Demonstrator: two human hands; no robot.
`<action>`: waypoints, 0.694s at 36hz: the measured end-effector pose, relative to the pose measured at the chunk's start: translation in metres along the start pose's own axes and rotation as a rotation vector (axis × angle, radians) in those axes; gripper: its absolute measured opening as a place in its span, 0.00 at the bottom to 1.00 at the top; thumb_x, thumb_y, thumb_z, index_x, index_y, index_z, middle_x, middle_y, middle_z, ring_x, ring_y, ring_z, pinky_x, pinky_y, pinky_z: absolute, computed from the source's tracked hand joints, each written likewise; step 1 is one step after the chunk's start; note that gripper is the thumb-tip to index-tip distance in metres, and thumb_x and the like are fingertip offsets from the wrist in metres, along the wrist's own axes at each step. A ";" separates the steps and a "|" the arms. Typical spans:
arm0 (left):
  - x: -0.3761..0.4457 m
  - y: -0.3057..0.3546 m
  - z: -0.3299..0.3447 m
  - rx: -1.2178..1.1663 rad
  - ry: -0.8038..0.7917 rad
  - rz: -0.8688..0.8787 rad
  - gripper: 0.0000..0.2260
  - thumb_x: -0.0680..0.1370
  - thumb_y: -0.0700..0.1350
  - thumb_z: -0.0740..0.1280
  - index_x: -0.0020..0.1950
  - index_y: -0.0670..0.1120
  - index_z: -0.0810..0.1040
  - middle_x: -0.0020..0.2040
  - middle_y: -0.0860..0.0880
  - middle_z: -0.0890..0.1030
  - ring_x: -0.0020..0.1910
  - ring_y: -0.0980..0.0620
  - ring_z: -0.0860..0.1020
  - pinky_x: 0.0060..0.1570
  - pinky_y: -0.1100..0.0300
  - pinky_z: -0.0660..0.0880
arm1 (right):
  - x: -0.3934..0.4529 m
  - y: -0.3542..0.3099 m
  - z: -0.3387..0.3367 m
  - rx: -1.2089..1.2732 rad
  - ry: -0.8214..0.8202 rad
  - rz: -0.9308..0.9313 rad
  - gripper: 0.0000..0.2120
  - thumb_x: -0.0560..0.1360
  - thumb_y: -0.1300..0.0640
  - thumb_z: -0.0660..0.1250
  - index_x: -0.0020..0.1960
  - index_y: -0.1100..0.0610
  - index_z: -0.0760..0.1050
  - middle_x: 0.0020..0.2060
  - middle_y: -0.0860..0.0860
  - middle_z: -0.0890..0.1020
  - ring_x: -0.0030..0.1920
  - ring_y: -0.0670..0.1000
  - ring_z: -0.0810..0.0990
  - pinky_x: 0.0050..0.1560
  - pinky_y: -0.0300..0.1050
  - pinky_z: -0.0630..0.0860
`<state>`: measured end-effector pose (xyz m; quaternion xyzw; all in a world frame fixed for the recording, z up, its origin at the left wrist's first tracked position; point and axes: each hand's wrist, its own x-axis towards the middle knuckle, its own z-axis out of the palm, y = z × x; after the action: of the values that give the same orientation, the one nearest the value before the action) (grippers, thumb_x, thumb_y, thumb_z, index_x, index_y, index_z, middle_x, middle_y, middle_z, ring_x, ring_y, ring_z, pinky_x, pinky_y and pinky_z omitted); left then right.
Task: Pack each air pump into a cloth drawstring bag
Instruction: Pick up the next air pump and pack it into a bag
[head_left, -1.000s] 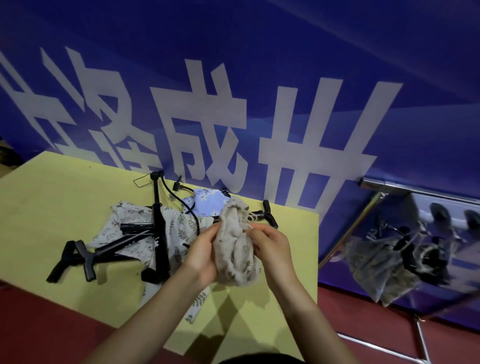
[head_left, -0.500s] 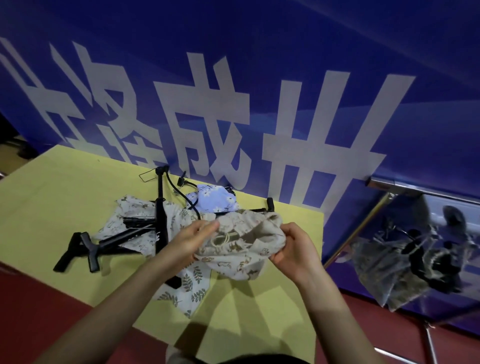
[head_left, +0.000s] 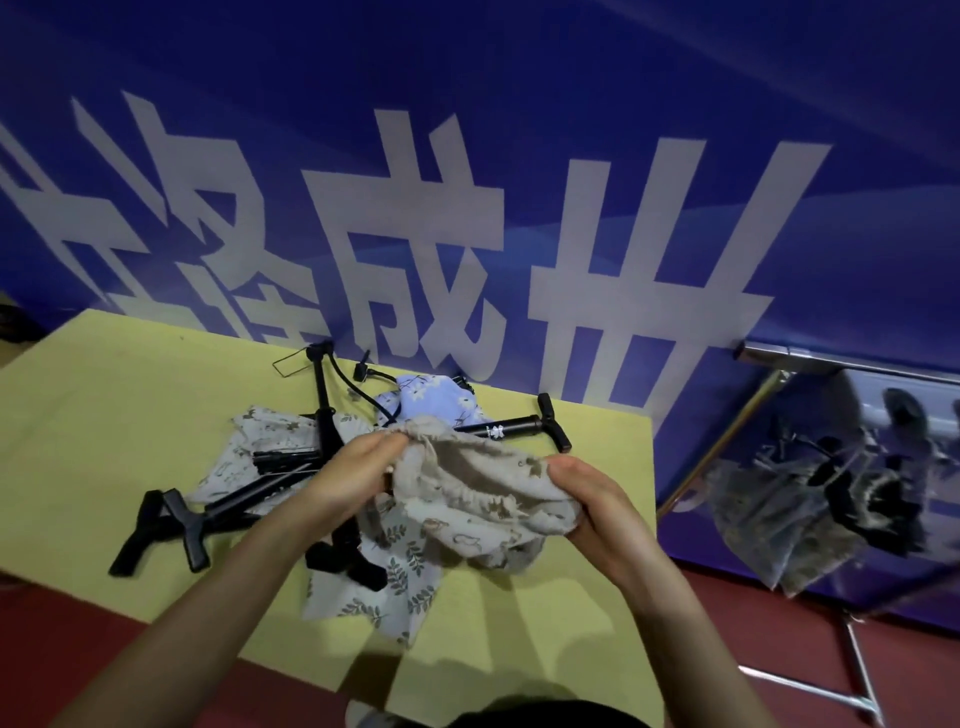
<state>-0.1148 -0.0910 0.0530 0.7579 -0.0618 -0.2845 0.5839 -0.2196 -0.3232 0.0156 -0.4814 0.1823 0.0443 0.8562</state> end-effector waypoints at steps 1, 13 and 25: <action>-0.002 0.002 -0.005 -0.171 -0.083 -0.041 0.15 0.83 0.43 0.54 0.47 0.43 0.79 0.43 0.46 0.84 0.44 0.48 0.82 0.47 0.56 0.73 | 0.000 0.002 -0.001 -0.120 0.012 -0.038 0.06 0.76 0.61 0.65 0.50 0.62 0.78 0.45 0.61 0.82 0.42 0.56 0.81 0.42 0.45 0.78; -0.028 -0.004 -0.003 -0.504 -0.177 -0.064 0.32 0.61 0.50 0.81 0.57 0.35 0.76 0.58 0.37 0.81 0.59 0.40 0.79 0.60 0.49 0.76 | 0.010 0.012 -0.020 -0.788 0.272 -0.270 0.09 0.78 0.58 0.65 0.40 0.61 0.75 0.29 0.49 0.76 0.27 0.43 0.73 0.32 0.38 0.70; -0.040 -0.022 0.008 -0.616 0.085 0.006 0.24 0.76 0.49 0.69 0.67 0.36 0.72 0.61 0.36 0.73 0.59 0.39 0.70 0.62 0.46 0.67 | 0.007 0.029 -0.021 0.264 -0.016 0.273 0.10 0.74 0.65 0.68 0.53 0.68 0.78 0.50 0.60 0.84 0.44 0.53 0.85 0.45 0.46 0.83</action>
<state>-0.1573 -0.0740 0.0462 0.5563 0.0496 -0.2562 0.7889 -0.2256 -0.3258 -0.0200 -0.3355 0.2432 0.1398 0.8993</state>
